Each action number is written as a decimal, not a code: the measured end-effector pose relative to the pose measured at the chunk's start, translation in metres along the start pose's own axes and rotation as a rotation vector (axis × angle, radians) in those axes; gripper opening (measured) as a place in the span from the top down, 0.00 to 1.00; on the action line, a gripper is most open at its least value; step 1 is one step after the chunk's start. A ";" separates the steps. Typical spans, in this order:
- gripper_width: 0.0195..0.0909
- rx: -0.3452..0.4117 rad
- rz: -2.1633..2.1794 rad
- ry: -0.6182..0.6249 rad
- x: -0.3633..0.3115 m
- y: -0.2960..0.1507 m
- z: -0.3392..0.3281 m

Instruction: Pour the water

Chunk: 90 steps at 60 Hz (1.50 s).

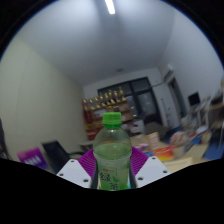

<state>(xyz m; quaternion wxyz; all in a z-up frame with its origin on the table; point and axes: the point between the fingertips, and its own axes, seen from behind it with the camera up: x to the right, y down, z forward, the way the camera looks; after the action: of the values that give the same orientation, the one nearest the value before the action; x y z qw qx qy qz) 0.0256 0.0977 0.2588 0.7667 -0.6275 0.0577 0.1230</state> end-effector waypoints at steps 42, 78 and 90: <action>0.45 -0.234 -0.254 0.163 0.132 0.123 0.029; 0.09 -0.323 -0.253 0.091 0.028 0.057 -0.198; 0.10 -0.305 -0.237 0.080 -0.006 0.051 -0.273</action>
<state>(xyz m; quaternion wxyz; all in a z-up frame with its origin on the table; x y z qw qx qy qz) 0.0247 -0.1605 0.1556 0.6689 -0.7432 -0.0055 0.0144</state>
